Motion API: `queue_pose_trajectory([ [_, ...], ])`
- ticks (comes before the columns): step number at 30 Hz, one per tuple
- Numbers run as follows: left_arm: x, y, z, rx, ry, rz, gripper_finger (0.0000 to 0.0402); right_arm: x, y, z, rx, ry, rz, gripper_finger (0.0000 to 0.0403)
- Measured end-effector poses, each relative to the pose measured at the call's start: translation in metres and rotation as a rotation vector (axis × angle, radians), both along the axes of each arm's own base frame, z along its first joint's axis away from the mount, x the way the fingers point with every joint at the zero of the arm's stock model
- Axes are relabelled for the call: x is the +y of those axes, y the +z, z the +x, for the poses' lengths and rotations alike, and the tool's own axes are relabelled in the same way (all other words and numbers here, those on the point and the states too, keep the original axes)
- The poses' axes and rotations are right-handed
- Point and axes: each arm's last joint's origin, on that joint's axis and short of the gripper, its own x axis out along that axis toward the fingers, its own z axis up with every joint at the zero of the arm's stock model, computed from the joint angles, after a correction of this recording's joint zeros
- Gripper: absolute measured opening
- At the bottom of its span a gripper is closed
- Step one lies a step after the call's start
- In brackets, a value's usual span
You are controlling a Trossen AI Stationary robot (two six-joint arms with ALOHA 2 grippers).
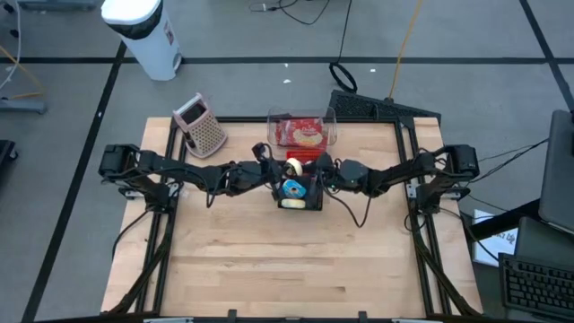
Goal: Pick & Place Food Item
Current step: Put the black doughnut into the black bin
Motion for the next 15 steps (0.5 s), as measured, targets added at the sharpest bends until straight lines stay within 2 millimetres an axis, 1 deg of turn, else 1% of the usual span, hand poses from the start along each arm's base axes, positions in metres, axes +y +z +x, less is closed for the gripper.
queue_pose_trajectory([
  [3,-0.002,-0.001,0.001,-0.016,-0.037,-0.053,0.0086,0.001,0.0,0.0,0.005,0.025,-0.01,0.0131],
  [8,-0.008,0.001,-0.002,-0.026,-0.005,-0.073,0.0183,0.001,0.001,-0.002,0.029,0.03,-0.085,0.0083],
  [11,-0.012,0.008,-0.006,-0.04,-0.004,-0.069,0.0228,0.002,0.007,-0.005,0.033,0.045,-0.109,0.0063],
  [15,-0.014,0.024,-0.017,-0.051,-0.022,-0.074,0.0266,0.001,0.01,-0.017,0.093,0.049,-0.116,0.0045],
])
